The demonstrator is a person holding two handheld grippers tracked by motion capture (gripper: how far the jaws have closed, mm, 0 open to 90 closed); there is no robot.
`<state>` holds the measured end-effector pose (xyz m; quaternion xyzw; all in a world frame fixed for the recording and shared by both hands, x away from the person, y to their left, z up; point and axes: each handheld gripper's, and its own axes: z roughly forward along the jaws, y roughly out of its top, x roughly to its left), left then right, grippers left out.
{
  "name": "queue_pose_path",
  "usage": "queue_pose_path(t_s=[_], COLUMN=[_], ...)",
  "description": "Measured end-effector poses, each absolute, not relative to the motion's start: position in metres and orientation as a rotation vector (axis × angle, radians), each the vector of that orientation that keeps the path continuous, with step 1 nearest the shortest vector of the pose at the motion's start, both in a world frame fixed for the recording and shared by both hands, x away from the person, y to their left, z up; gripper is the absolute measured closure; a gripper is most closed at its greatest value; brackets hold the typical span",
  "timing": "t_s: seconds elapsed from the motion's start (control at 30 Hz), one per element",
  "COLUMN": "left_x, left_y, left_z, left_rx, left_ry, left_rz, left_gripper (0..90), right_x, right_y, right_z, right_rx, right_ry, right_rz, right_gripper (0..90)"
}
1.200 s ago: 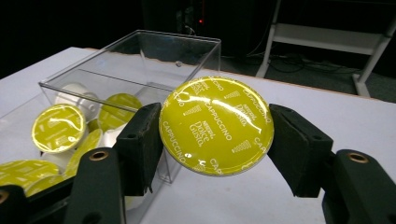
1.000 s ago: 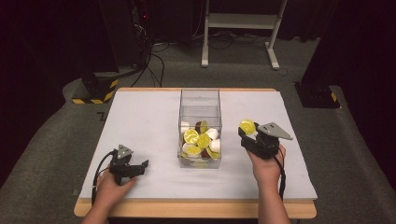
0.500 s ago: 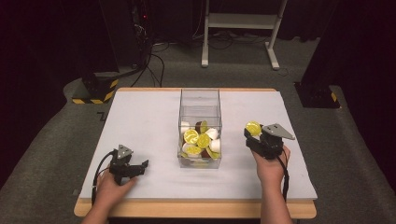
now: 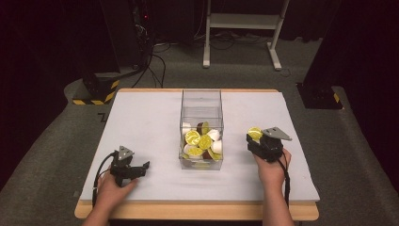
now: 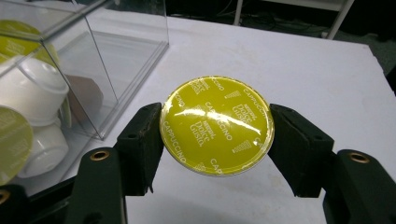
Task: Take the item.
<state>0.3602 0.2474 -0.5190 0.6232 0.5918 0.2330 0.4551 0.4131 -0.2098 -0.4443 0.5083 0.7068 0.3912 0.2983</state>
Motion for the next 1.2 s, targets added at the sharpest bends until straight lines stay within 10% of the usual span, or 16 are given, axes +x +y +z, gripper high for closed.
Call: queue_pose_path(t_s=[1.2], left_x=[0.360], left_y=[0.247], left_z=[-0.519], left_rx=[1.537], left_ry=[1.460], left_rz=[0.574], left_gripper=[16.2], right_x=[0.431], right_y=[-0.209], right_z=[-0.489], right_rx=[1.451], right_ry=[2.002], right_rz=[0.903], right_gripper=[38.1])
